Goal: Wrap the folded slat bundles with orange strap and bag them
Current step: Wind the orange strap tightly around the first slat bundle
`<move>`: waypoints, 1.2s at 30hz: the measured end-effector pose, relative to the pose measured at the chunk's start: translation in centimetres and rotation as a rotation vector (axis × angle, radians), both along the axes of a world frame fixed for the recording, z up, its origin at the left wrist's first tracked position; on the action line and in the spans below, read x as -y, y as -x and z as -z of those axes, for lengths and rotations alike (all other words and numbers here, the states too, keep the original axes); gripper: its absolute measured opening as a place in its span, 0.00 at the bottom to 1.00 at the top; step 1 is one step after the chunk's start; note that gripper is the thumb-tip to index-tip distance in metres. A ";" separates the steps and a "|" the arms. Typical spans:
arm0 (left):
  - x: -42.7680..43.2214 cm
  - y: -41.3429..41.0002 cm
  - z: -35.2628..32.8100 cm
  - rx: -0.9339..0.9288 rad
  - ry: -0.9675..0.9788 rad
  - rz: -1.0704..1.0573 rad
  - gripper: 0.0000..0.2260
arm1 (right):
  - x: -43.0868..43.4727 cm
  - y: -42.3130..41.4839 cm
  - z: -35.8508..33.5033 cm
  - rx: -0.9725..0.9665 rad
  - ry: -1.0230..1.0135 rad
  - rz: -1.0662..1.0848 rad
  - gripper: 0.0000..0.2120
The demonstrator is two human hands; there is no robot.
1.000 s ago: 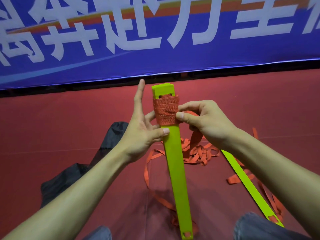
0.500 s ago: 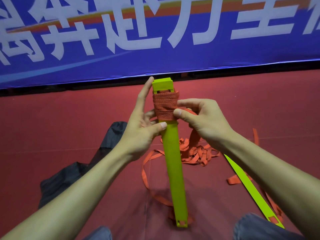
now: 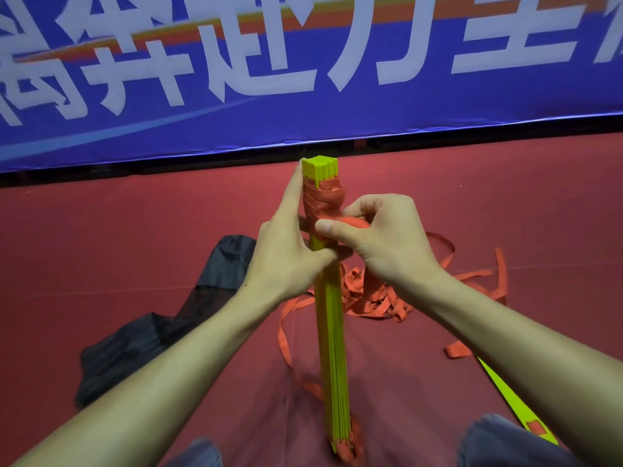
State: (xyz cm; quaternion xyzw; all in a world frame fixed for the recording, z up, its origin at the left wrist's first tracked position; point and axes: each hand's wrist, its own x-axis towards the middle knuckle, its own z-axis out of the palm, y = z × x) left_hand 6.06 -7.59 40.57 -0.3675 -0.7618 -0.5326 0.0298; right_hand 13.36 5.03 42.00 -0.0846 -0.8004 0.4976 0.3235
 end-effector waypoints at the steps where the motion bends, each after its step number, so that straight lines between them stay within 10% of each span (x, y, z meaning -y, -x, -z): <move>1: 0.1 0.1 0.0 0.014 -0.017 -0.007 0.50 | -0.2 0.0 -0.1 0.012 -0.043 -0.015 0.11; 14: 0.9 0.2 0.0 0.302 -0.248 0.276 0.52 | -3.2 -0.5 -0.3 -0.045 -0.040 -0.164 0.06; 25: 0.4 0.2 0.2 0.516 -0.314 0.518 0.34 | -3.3 -0.4 0.0 0.024 0.052 -0.341 0.05; 36: 0.4 -0.4 0.2 0.298 -0.241 0.340 0.48 | -2.1 -0.1 -0.2 -0.028 0.052 -0.167 0.11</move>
